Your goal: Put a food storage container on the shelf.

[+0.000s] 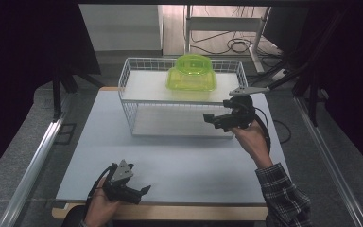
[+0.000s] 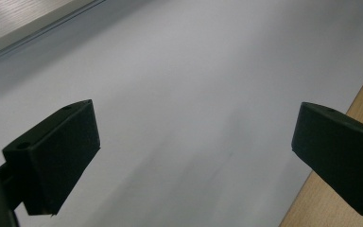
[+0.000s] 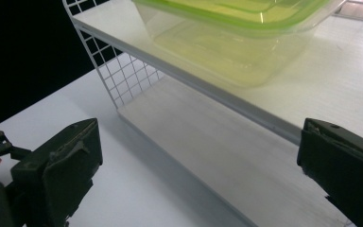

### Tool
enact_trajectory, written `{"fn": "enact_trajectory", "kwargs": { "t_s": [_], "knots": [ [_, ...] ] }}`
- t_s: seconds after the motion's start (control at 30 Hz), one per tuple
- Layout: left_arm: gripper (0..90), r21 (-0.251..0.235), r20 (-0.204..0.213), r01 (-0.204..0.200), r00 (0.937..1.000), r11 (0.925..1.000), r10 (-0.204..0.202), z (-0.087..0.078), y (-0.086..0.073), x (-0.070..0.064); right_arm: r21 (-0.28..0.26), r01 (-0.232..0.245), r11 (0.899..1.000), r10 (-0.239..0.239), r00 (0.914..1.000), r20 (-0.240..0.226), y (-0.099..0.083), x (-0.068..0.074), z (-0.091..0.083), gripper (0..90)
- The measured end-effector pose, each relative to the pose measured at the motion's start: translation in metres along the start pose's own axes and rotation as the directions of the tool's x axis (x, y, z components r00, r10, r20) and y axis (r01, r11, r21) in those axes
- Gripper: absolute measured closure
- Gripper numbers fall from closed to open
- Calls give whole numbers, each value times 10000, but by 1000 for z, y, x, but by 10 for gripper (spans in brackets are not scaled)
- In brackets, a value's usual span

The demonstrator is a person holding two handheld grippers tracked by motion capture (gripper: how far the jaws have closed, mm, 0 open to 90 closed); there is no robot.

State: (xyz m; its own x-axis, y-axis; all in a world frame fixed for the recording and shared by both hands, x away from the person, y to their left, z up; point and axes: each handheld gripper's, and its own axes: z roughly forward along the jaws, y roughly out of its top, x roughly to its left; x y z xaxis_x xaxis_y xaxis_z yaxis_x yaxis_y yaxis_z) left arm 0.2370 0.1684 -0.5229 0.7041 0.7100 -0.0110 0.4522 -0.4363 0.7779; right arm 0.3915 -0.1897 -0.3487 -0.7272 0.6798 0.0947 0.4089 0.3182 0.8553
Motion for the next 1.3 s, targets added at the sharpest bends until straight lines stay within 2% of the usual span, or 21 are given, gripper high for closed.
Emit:
{"fn": "enact_trajectory", "kwargs": {
  "t_s": [0.87,1.3],
  "knots": [
    [17,28,-32,-65,10000,10000,65,1,0,0,318,582,9978,-596,9971,466,-40,10,-2,4],
    [19,118,-49,-122,9999,9999,122,1,0,0,357,490,9982,-507,9975,487,-56,14,-2,5]
  ]
}}
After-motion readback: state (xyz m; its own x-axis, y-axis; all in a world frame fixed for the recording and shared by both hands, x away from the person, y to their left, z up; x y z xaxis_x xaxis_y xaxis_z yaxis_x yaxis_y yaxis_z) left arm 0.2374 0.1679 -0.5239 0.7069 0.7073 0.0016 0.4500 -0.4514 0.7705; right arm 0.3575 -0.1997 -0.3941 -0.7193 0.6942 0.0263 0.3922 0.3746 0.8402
